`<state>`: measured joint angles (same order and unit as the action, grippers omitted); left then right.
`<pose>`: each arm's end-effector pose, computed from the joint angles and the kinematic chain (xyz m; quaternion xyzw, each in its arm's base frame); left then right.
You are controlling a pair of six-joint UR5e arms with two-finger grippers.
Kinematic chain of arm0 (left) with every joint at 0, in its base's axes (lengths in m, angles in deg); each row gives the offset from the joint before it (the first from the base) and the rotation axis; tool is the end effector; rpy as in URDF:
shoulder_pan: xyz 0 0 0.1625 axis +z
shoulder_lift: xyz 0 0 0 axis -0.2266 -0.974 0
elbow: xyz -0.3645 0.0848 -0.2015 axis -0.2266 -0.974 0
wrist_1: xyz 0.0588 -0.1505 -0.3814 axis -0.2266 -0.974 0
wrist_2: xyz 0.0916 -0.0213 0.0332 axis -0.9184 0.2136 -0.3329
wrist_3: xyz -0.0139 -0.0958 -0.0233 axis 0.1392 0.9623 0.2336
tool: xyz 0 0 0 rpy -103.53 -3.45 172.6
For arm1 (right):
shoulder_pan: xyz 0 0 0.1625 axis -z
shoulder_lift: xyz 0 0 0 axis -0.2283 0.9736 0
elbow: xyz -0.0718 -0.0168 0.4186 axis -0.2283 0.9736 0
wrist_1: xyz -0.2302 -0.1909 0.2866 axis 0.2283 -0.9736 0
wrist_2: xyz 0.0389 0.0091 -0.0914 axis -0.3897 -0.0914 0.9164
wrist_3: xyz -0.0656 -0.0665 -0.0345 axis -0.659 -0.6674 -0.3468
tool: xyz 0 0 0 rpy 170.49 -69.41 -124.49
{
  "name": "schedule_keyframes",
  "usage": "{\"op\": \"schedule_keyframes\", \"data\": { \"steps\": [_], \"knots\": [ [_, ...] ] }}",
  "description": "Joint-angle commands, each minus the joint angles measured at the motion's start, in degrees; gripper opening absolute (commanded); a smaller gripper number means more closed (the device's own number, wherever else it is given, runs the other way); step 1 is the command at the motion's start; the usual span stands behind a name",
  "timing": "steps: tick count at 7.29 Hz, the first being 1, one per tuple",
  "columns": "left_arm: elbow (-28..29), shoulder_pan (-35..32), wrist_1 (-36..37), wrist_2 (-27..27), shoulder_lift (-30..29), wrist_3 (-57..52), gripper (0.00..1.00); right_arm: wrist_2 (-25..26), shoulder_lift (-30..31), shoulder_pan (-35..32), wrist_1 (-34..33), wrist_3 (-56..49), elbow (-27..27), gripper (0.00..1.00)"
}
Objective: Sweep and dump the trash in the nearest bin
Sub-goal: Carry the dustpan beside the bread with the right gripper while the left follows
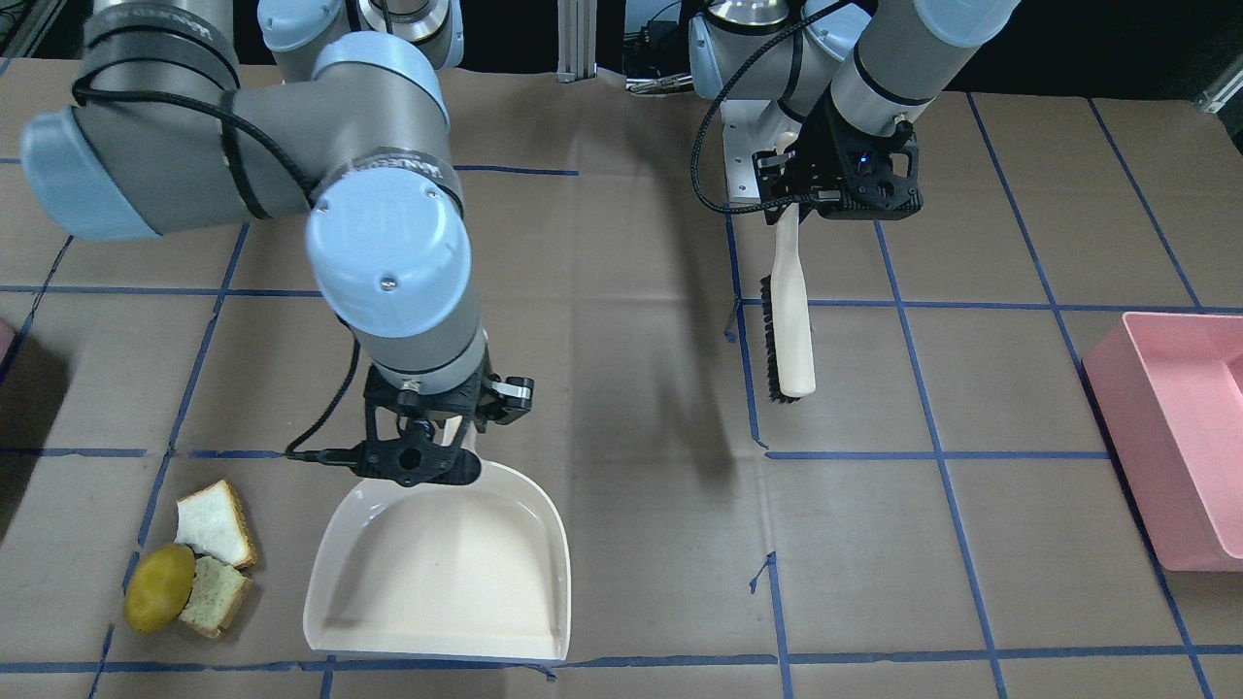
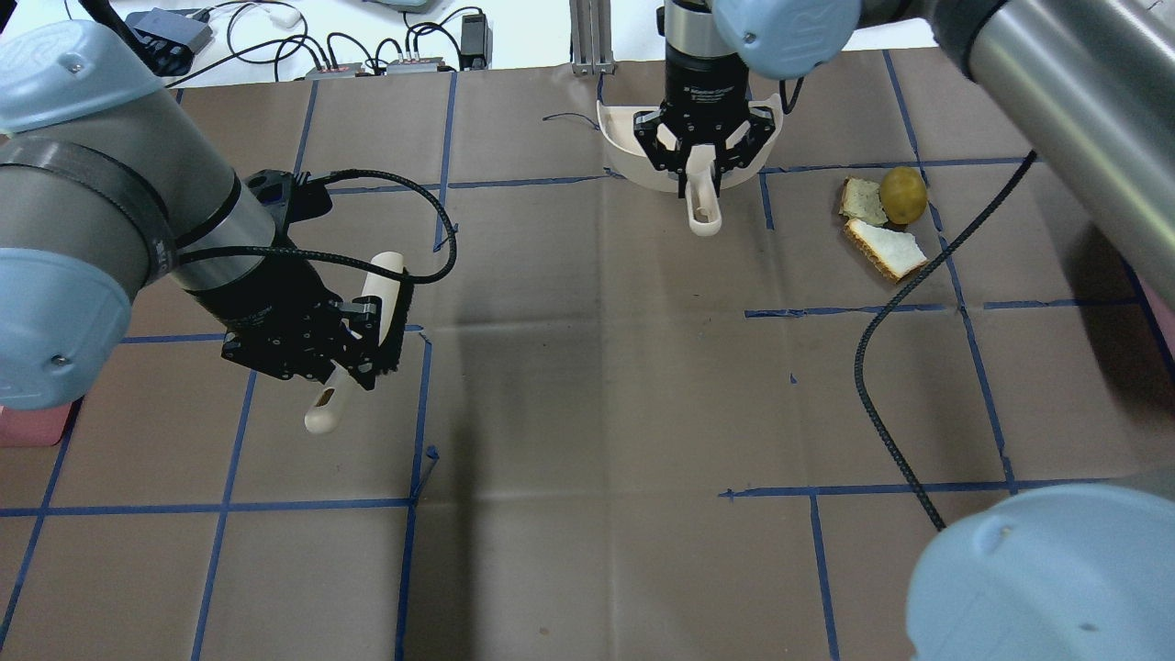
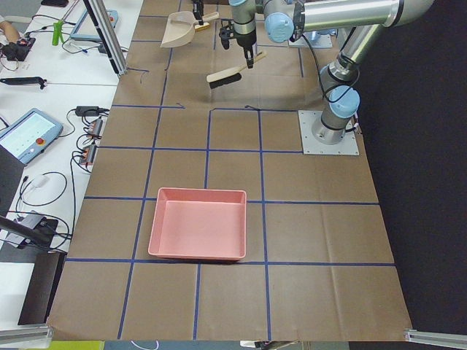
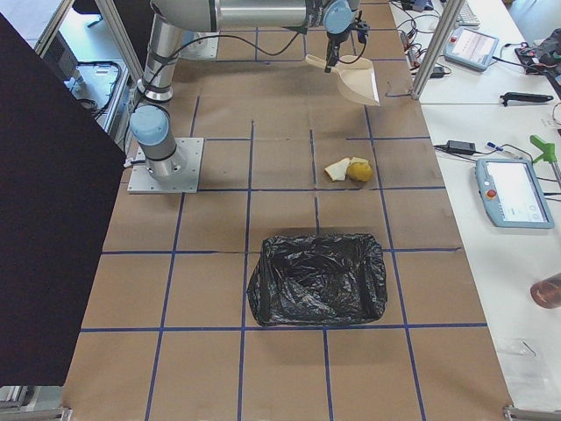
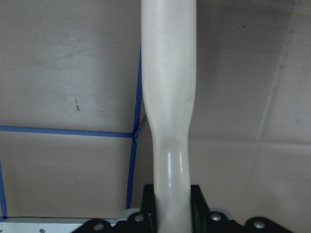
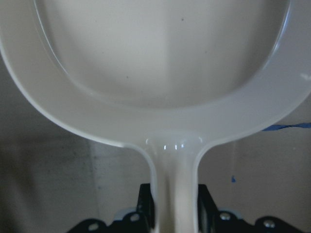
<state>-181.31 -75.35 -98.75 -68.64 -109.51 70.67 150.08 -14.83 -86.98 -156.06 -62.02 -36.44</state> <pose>-0.1344 -0.4086 0.4176 0.0557 -0.9927 -0.0895 0.0589 0.2464 -0.6190 0.4051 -0.0169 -0.9969 -0.0752 0.0151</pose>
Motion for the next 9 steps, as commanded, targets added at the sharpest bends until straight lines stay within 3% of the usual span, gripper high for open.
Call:
{"op": "schedule_keyframes", "data": {
  "steps": [1, 4, 6, 8, 9],
  "knots": [
    [0.40, -3.12, 1.97, 0.19, -0.26, 1.12, 0.00, 0.32, 4.67, 7.42, 7.69, -13.55, -0.30, 0.06],
    [0.49, -5.32, 2.69, 3.68, -0.70, 4.52, 0.00, 3.83, 10.56, 16.30, 8.60, -32.27, -6.43, 0.05],
    [0.58, -10.14, 8.64, 3.97, -3.59, 8.39, 0.00, 5.24, 13.73, 24.46, 7.37, -48.51, -11.09, 0.05],
    [1.28, -15.51, 16.54, 4.06, -8.06, 12.45, 0.00, 8.39, 13.49, 30.45, 4.13, -61.98, -12.07, 0.05],
    [4.42, -17.18, 16.75, 4.06, -10.96, 12.46, 0.00, 9.10, 12.87, 33.44, 1.76, -69.53, -12.60, 0.05]
  ]
}}
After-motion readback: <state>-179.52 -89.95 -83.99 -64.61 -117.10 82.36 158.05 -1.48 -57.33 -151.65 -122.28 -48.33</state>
